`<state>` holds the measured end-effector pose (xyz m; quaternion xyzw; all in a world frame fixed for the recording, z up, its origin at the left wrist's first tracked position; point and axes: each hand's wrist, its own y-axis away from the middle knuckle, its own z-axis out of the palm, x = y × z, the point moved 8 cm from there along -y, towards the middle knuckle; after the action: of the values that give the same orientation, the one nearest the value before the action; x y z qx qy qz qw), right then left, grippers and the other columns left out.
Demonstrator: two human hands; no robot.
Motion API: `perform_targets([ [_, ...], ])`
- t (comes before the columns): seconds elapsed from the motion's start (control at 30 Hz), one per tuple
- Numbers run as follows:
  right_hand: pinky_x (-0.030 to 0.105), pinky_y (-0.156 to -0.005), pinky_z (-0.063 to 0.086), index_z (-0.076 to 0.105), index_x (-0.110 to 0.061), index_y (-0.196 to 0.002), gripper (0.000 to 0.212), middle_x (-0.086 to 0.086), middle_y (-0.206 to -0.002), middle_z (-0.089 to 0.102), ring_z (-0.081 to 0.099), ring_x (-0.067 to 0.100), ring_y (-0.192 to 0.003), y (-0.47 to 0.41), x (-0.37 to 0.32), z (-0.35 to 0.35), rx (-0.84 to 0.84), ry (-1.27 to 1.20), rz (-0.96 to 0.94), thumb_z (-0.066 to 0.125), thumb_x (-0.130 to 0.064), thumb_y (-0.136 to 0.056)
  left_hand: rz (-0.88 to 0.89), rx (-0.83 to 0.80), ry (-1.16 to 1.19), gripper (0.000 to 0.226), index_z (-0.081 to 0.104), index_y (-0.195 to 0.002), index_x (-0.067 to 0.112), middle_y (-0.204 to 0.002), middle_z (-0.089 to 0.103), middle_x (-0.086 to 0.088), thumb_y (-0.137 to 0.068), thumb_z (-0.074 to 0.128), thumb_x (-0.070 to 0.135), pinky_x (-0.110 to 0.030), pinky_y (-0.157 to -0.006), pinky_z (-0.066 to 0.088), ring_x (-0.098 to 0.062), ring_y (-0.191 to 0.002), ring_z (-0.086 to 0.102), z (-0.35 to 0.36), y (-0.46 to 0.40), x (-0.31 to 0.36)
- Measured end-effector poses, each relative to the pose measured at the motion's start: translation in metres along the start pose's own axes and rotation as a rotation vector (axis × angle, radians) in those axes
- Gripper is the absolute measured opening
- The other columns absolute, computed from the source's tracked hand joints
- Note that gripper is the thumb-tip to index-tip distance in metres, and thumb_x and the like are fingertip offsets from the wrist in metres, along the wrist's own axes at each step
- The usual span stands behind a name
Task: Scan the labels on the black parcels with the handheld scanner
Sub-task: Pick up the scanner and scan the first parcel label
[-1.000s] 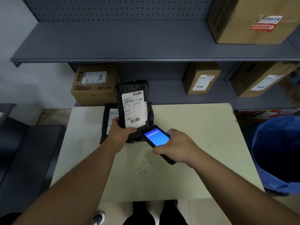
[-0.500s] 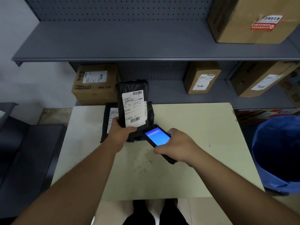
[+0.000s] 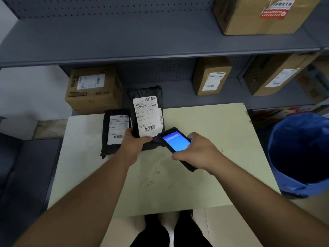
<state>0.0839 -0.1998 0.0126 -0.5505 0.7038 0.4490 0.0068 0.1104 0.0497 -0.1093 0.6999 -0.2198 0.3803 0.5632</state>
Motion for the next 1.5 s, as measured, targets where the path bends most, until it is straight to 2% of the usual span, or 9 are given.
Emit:
perform_targets([
  [0.17,0.036,-0.070,0.055,0.055,-0.022,-0.116,0.055,-0.003,-0.099,0.064,0.067,0.018,-0.085,-0.004,0.017,-0.012,0.030,-0.006,0.014,0.086,-0.039,-0.074,-0.017,-0.057,-0.031,0.091,0.053,-0.137,0.015,-0.126,0.074,-0.006,-0.057,0.095,0.017,-0.052,-0.098,0.060,-0.028,-0.111,0.073,0.029,0.003,-0.003],
  [0.57,0.043,-0.080,0.063,0.052,-0.022,-0.119,0.058,-0.004,-0.099,0.063,0.069,0.020,-0.092,-0.018,0.063,-0.037,0.077,-0.029,0.025,0.084,-0.037,-0.074,-0.098,-0.159,-0.056,0.028,0.071,-0.115,0.017,-0.106,0.080,-0.006,-0.089,0.079,0.010,-0.044,-0.088,0.064,-0.026,-0.096,0.077,0.107,0.004,-0.022],
  [0.7,0.041,-0.079,0.062,0.051,-0.022,-0.119,0.059,-0.004,-0.098,0.063,0.069,0.019,-0.091,-0.023,0.080,-0.044,0.084,-0.039,0.037,0.085,-0.037,-0.073,-0.139,-0.185,-0.052,0.025,0.069,-0.114,0.018,-0.104,0.078,-0.004,-0.091,0.077,0.013,-0.034,-0.074,0.064,-0.024,-0.097,0.076,0.134,0.004,-0.032],
  [0.8,0.040,-0.078,0.062,0.052,-0.022,-0.120,0.059,-0.003,-0.099,0.065,0.070,0.019,-0.091,-0.026,0.096,-0.049,0.085,-0.059,0.064,0.084,-0.037,-0.072,-0.160,-0.220,-0.053,0.022,0.072,-0.112,0.017,-0.102,0.079,-0.006,-0.091,0.079,0.014,-0.036,-0.076,0.064,-0.025,-0.096,0.076,0.156,0.002,-0.039],
  [0.93,0.036,-0.076,0.060,0.051,-0.025,-0.122,0.061,-0.003,-0.104,0.066,0.070,0.017,-0.093,-0.031,0.119,-0.056,0.079,-0.099,0.102,0.082,-0.037,-0.071,-0.166,-0.239,-0.060,0.010,0.072,-0.102,0.016,-0.081,0.082,0.004,-0.093,0.076,0.013,-0.036,-0.075,0.063,-0.021,-0.085,0.076,0.187,-0.001,-0.044],
  [1.1,0.039,-0.076,0.063,0.052,-0.025,-0.120,0.059,-0.003,-0.101,0.064,0.070,0.018,-0.089,-0.039,0.143,-0.068,0.092,-0.115,0.129,0.083,-0.037,-0.071,-0.199,-0.233,-0.042,0.027,0.067,-0.120,0.013,-0.109,0.080,-0.007,-0.094,0.076,0.015,-0.035,-0.071,0.063,-0.025,-0.092,0.078,0.223,-0.014,-0.052],
  [1.23,0.039,-0.078,0.064,0.051,-0.027,-0.120,0.060,-0.006,-0.101,0.062,0.068,0.013,-0.087,-0.046,0.160,-0.080,0.112,-0.111,0.149,0.083,-0.039,-0.071,-0.224,-0.241,-0.040,0.011,0.066,-0.103,0.019,-0.102,0.077,-0.004,-0.096,0.074,0.014,-0.034,-0.069,0.061,-0.022,-0.089,0.075,0.252,-0.019,-0.054],
  [1.37,0.038,-0.076,0.064,0.048,-0.028,-0.119,0.058,-0.007,-0.101,0.063,0.069,0.014,-0.085,-0.051,0.175,-0.089,0.118,-0.127,0.179,0.081,-0.038,-0.071,-0.253,-0.245,-0.044,0.022,0.065,-0.113,0.017,-0.110,0.077,-0.004,-0.094,0.076,0.016,-0.028,-0.057,0.061,-0.020,-0.093,0.075,0.274,-0.025,-0.057],
  [1.5,0.037,-0.071,0.062,0.049,-0.029,-0.123,0.062,-0.005,-0.102,0.063,0.070,0.017,-0.085,-0.053,0.187,-0.097,0.132,-0.144,0.205,0.079,-0.039,-0.069,-0.267,-0.248,-0.048,0.025,0.064,-0.116,0.017,-0.114,0.076,-0.003,-0.093,0.076,0.014,-0.028,-0.059,0.059,-0.020,-0.095,0.074,0.294,-0.031,-0.058],
])
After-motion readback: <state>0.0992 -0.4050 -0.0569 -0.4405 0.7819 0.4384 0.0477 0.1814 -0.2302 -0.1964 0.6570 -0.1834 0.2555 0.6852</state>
